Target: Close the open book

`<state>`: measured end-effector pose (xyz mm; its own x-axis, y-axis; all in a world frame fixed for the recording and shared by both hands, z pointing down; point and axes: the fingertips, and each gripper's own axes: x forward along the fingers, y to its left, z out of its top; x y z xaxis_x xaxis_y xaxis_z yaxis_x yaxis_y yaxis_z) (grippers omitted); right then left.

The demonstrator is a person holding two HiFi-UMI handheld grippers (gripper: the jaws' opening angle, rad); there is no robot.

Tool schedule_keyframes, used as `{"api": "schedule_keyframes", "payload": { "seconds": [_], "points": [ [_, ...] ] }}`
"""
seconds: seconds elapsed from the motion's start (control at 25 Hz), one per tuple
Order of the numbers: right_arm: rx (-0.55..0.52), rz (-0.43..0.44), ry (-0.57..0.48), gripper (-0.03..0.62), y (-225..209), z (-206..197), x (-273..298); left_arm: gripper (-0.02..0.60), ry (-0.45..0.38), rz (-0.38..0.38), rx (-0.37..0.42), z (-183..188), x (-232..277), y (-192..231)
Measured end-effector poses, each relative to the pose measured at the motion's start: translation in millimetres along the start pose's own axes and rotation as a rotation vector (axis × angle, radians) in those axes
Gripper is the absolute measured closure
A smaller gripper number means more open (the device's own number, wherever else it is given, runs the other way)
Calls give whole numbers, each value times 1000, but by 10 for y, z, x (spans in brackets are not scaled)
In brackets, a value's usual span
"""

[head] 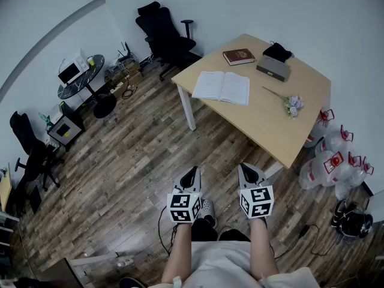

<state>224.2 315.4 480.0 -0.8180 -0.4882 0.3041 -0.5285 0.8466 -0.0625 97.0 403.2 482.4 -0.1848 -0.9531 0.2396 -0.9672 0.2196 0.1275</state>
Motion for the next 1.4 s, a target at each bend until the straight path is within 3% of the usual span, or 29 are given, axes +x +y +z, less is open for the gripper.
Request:
{"api": "schedule_keyframes", "payload": {
  "seconds": [0.32, 0.76, 0.84, 0.92, 1.04, 1.24, 1.4],
  "points": [
    [1, -1, -26, 586, 73, -32, -347, 558, -75, 0, -3, 84, -356, -197],
    [65, -24, -65, 585, 47, -86, -539, 552, -58, 54, 33, -96, -702, -132],
    [66, -5, -56, 582, 85, -64, -489, 482, -46, 65, 24, -93, -722, -23],
    [74, 24, -42, 476, 145, -68, -427, 442, -44, 80, 20, -66, -722, 78],
    [63, 51, -21, 423, 209, -71, -292, 400, -56, 108, 8, -4, -668, 230],
    [65, 66, 10, 334, 153, 3, 43, 396, -91, 132, 11, 191, -414, 469],
    [66, 55, 19, 316, 85, 143, 408, 396, -83, 119, 26, 336, -59, 728]
  ]
}}
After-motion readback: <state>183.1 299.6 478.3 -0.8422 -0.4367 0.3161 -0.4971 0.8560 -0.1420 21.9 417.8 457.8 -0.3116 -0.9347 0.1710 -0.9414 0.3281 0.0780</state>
